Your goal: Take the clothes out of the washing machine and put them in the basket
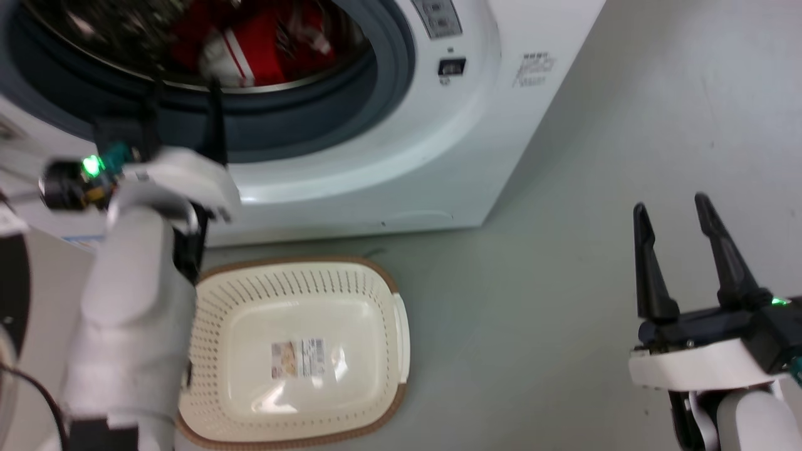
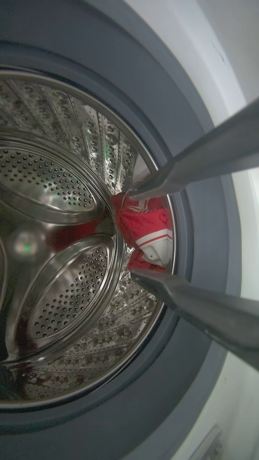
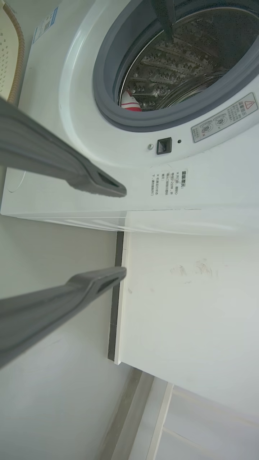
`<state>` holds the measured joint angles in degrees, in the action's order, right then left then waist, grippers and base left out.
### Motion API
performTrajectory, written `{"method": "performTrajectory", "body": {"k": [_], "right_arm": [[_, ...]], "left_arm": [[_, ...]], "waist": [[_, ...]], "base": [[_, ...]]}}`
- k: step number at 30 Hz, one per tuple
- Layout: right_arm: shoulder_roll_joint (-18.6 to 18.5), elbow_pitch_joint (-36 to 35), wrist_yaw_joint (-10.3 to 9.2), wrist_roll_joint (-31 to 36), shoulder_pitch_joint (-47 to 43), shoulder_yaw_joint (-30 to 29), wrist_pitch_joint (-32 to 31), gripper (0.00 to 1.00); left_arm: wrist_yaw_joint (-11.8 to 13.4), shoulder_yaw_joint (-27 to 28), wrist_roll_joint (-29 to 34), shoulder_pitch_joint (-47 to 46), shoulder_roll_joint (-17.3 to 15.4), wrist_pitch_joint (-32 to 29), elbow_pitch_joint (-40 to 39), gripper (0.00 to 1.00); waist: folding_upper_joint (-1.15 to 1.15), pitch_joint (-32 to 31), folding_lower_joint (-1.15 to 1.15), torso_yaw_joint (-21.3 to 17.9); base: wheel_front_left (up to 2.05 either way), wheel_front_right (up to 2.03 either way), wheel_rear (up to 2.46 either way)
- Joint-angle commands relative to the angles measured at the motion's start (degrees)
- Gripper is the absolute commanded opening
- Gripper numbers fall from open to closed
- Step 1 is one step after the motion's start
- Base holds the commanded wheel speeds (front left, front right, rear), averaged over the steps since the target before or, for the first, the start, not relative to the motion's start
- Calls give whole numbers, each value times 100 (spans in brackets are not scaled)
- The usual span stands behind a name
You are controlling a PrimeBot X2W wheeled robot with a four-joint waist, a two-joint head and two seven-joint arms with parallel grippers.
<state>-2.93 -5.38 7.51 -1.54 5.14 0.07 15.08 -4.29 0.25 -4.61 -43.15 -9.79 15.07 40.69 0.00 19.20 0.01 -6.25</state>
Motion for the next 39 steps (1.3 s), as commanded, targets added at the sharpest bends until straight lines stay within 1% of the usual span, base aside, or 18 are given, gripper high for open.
{"method": "performTrajectory", "body": {"k": [1,7,12,18,22,27,29,34,39], "right_arm": [[10,-40,-4,-57,175,21,14,100],[11,-96,-4,-273,611,39,14,100],[12,-134,-4,-457,836,101,14,100],[12,-201,-4,-672,965,148,14,100],[10,-207,-4,-821,994,276,14,100],[13,-245,-4,-965,1055,364,14,100],[11,-273,-4,-1015,1058,375,14,100],[12,-306,-4,-1127,1087,355,14,100],[11,-299,-4,-1176,1108,334,14,100]], "left_arm": [[-29,-32,65,-286,-82,16,159,100],[-159,-254,200,-1747,-447,-112,1120,100],[-207,-449,329,-2717,-682,-446,1682,100],[-236,-682,526,-3725,-1047,-1134,2135,100],[-276,-732,496,-4311,-1332,-1711,2412,100],[-304,-890,452,-4877,-1587,-2558,2760,100],[-308,-970,394,-5043,-1616,-2864,2856,100],[-309,-1233,327,-5339,-1723,-3332,2960,100],[-311,-1421,204,-5394,-1711,-3511,3012,100]], "waist": [[0,654,-1,-300],[0,1443,-1,-567],[0,1903,-1,-780],[0,2329,-1,-1016],[0,2516,-1,-1222],[0,2760,-1,-1383],[0,2836,-1,-1431],[0,2994,-1,-1478],[0,3057,-1,-1460]], "base": [[0,0,0],[0,0,0],[0,0,0],[0,0,0],[0,0,0],[0,0,0],[0,0,0],[0,0,0],[0,0,0]]}}
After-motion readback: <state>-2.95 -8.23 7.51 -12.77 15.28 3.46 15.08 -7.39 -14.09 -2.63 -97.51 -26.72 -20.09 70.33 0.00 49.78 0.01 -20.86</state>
